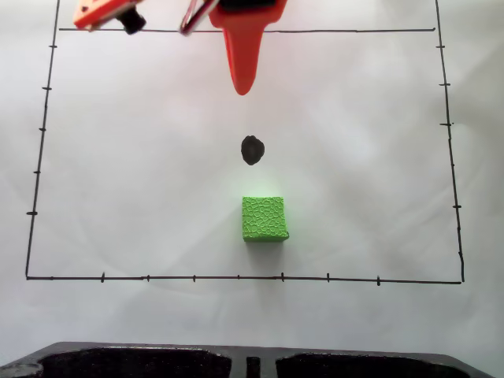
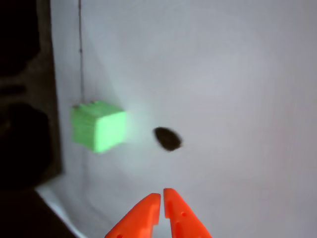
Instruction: Grasp the colored block, Place it on the black dot, and then return the arm to the default position.
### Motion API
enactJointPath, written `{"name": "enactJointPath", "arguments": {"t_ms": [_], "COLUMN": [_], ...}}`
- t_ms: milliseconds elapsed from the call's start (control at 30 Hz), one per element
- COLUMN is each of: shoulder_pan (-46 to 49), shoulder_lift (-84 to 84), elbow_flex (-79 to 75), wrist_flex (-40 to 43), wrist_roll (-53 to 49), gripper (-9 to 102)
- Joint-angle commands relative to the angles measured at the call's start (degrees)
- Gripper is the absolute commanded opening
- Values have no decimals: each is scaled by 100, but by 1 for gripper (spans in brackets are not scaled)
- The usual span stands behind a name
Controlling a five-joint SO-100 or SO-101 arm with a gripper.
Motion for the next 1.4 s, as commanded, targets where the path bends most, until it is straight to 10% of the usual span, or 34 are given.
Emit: {"name": "enactJointPath", "arguments": {"t_ms": [0,1367], "shoulder_pan": [97,-439], "shoulder_lift": [-1107,-6864], "elbow_flex": [-967,-4834], "wrist_flex": [-97,-527], "wrist_roll": [264,1644], "gripper": [0,34]}}
